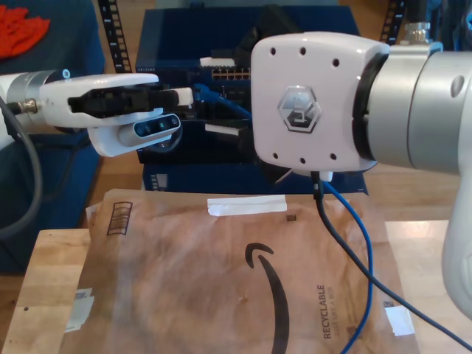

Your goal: Grab the cable and plug it in

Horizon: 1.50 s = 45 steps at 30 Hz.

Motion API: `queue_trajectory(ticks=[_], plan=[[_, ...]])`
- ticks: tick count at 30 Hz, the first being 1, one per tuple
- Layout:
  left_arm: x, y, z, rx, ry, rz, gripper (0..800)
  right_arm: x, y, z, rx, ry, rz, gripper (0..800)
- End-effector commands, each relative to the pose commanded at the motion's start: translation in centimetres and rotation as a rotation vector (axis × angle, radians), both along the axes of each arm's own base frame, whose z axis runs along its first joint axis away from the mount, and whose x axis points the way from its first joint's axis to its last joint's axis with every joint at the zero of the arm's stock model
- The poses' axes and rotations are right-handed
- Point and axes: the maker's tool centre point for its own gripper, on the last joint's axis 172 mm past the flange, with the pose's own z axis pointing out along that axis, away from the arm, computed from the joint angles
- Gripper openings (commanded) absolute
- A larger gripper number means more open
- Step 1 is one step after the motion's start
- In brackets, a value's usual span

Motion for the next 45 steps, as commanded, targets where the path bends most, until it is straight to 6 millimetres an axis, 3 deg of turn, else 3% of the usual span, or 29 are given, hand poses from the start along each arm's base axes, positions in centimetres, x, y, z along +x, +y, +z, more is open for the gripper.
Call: queue_trajectory(ticks=[6,12,31,35,37,38,39,40,41,45], plan=[[-0.1,0.0,0.0,-0.002,0.001,-0.003,6,-0.1,0.0,0.1,0.003,-0.001,0.0,345],[-0.1,0.0,0.1,-0.003,-0.002,-0.003,6,-0.2,0.2,0.1,0.004,0.0,0.005,296],[-0.4,0.0,0.5,-0.015,-0.008,-0.013,7,-0.3,0.3,0.2,0.007,0.001,0.007,240],[-0.3,0.0,0.4,-0.015,-0.004,-0.013,7,-0.3,0.3,0.2,0.007,0.001,0.007,181],[-0.3,0.0,0.4,-0.014,-0.004,-0.014,18,-0.2,0.2,0.2,0.009,0.001,0.005,109],[-0.4,0.0,0.4,-0.015,-0.004,-0.015,48,-0.3,0.3,0.2,0.017,0.008,0.005,44],[-0.5,0.0,0.5,-0.017,-0.002,-0.021,152,-0.2,0.2,0.3,0.026,0.016,0.002,24],[-0.8,0.0,0.7,-0.028,-0.005,-0.033,333,-0.2,0.2,0.3,0.031,0.02,0.002,7],[-1.0,0.2,1.2,-0.048,-0.01,-0.039,453,-0.2,0.2,0.3,0.031,0.02,0.002,2],[-0.9,0.3,1.6,-0.063,-0.014,-0.031,513,-0.2,0.2,0.3,0.032,0.021,0.002,2]])
